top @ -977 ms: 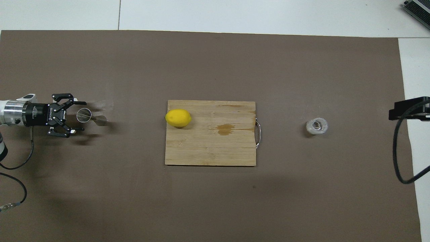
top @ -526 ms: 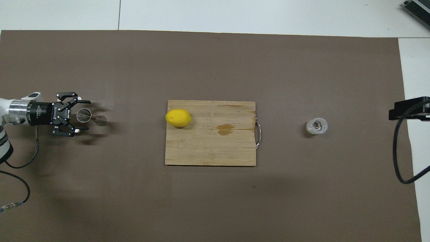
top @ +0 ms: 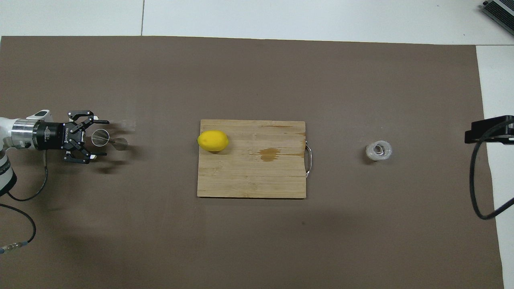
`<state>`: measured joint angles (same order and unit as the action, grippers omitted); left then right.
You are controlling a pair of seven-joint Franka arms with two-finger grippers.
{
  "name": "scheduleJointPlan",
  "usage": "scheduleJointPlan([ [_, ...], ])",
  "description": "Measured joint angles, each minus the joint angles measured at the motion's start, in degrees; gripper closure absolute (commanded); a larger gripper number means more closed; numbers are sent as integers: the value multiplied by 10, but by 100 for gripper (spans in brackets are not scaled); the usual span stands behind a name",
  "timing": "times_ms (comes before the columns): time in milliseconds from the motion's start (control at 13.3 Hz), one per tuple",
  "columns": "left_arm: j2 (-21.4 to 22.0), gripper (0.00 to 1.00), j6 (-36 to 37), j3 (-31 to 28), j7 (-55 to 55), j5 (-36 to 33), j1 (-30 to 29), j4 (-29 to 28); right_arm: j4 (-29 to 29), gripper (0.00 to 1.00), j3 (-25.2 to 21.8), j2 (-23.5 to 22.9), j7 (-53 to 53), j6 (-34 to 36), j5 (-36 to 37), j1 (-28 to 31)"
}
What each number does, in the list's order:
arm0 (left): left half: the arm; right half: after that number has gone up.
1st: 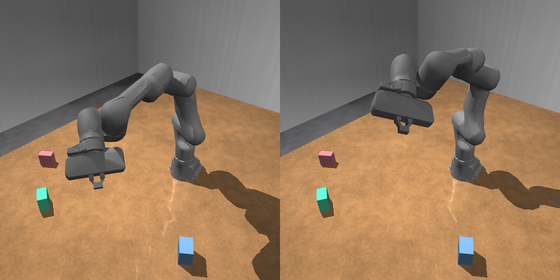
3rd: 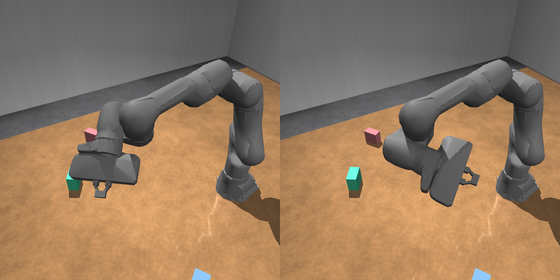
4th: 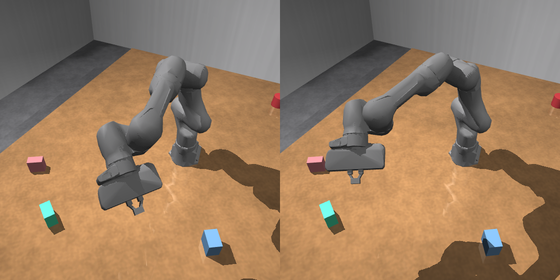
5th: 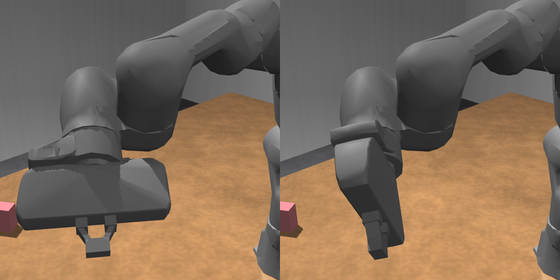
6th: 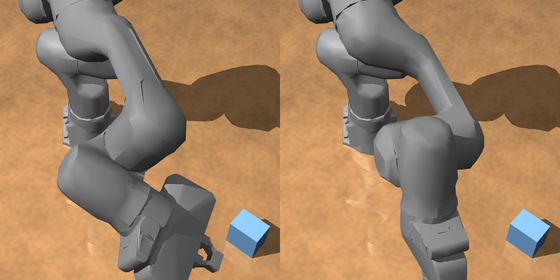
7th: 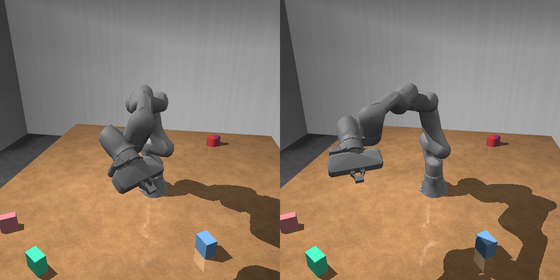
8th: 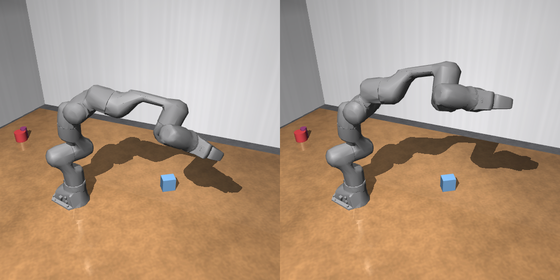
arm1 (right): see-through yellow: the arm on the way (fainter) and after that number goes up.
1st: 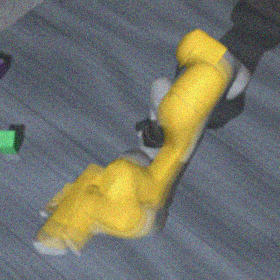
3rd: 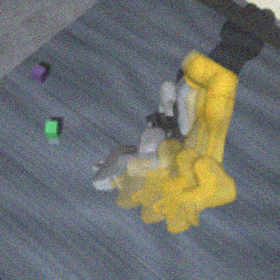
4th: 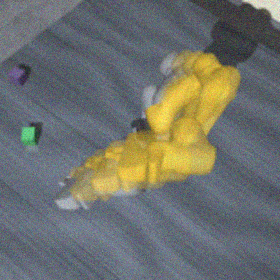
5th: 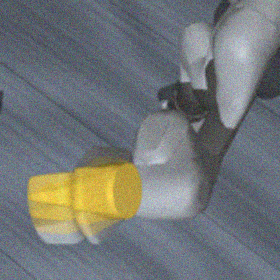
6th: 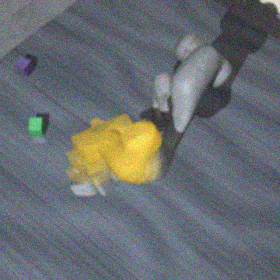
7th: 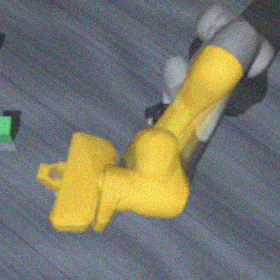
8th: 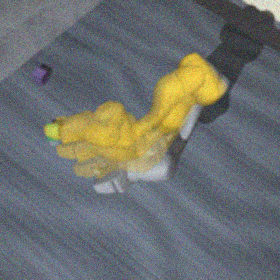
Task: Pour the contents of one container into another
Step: 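Advance the open left gripper around the metal cup, then close the left gripper on the metal cup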
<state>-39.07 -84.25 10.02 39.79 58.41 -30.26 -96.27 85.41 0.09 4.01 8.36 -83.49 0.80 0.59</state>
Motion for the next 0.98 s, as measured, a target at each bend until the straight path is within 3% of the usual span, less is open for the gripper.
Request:
scheduleJointPlan([
  [526, 0, 2, 6, 5, -5, 0, 0, 0, 0, 0, 0, 0, 0, 0, 0, 0],
  [601, 0, 16, 6, 5, -5, 0, 0, 0, 0, 0, 0, 0, 0, 0, 0, 0],
  [977, 0, 38, 7, 5, -5, 0, 0, -1, 0, 0, 0, 0, 0, 0, 0, 0],
])
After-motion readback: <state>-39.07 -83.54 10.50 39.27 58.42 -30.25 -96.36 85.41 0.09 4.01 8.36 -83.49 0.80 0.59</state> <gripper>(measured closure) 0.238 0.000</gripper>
